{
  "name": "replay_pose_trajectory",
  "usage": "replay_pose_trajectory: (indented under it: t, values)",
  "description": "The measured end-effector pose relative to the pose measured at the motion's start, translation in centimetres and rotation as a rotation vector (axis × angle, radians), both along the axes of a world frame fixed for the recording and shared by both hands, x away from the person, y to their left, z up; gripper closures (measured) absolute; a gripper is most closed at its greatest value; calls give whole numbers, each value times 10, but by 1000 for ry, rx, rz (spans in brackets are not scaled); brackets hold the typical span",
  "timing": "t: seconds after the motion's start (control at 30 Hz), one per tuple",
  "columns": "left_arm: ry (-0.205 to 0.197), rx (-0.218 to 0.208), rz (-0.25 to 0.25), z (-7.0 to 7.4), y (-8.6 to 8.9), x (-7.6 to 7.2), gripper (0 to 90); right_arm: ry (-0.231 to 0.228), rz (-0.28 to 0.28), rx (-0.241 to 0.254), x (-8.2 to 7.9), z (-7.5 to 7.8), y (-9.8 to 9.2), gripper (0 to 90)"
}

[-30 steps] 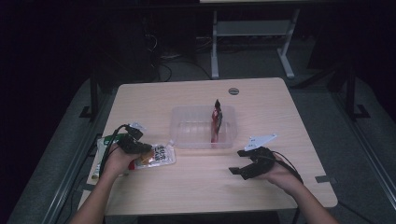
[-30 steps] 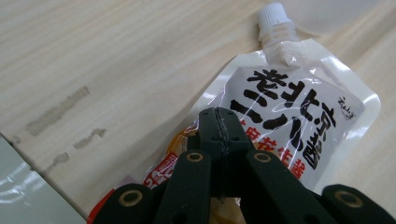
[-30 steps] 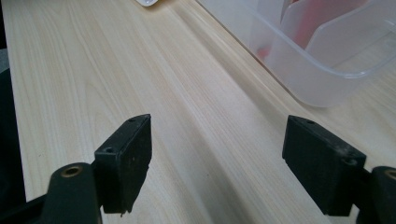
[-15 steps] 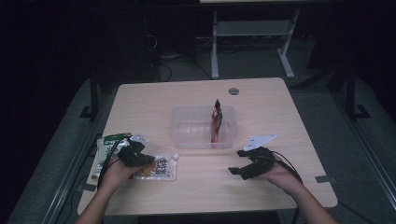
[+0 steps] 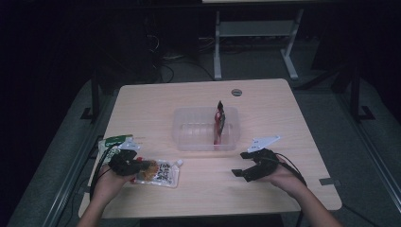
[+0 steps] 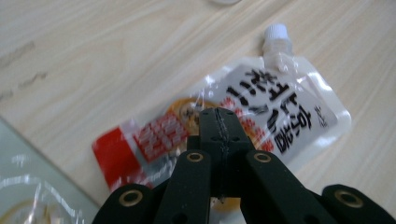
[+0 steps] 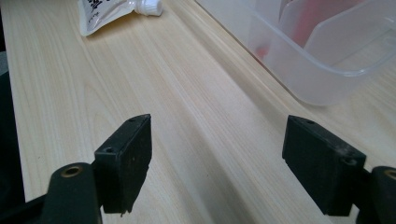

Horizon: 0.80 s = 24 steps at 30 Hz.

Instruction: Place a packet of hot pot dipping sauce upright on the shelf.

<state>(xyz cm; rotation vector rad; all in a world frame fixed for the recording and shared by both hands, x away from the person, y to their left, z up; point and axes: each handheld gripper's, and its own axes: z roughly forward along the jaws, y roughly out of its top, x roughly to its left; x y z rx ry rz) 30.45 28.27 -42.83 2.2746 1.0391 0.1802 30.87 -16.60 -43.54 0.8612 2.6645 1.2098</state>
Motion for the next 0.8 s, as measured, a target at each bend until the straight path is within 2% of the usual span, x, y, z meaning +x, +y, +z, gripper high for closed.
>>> replay_pose_trajectory:
  t: [0.17,0.27,0.4,0.57,0.67,0.8]
  values:
    - [3,-2,9,-4,4,-4,899,-2,-22,8,0,3,0,236]
    - [17,35,-18,-10,-3,-3,900,-4,-25,4,0,3,1,237]
    - [21,82,-20,-14,-8,-1,900,-11,-8,-7,0,2,2,237]
    - [51,105,-44,-18,-19,4,900,-9,2,-12,1,0,3,238]
    - [59,67,-45,-20,-22,5,900,-12,6,-14,2,0,3,238]
    - [75,41,-56,-21,-29,5,900,-12,4,-12,0,2,4,238]
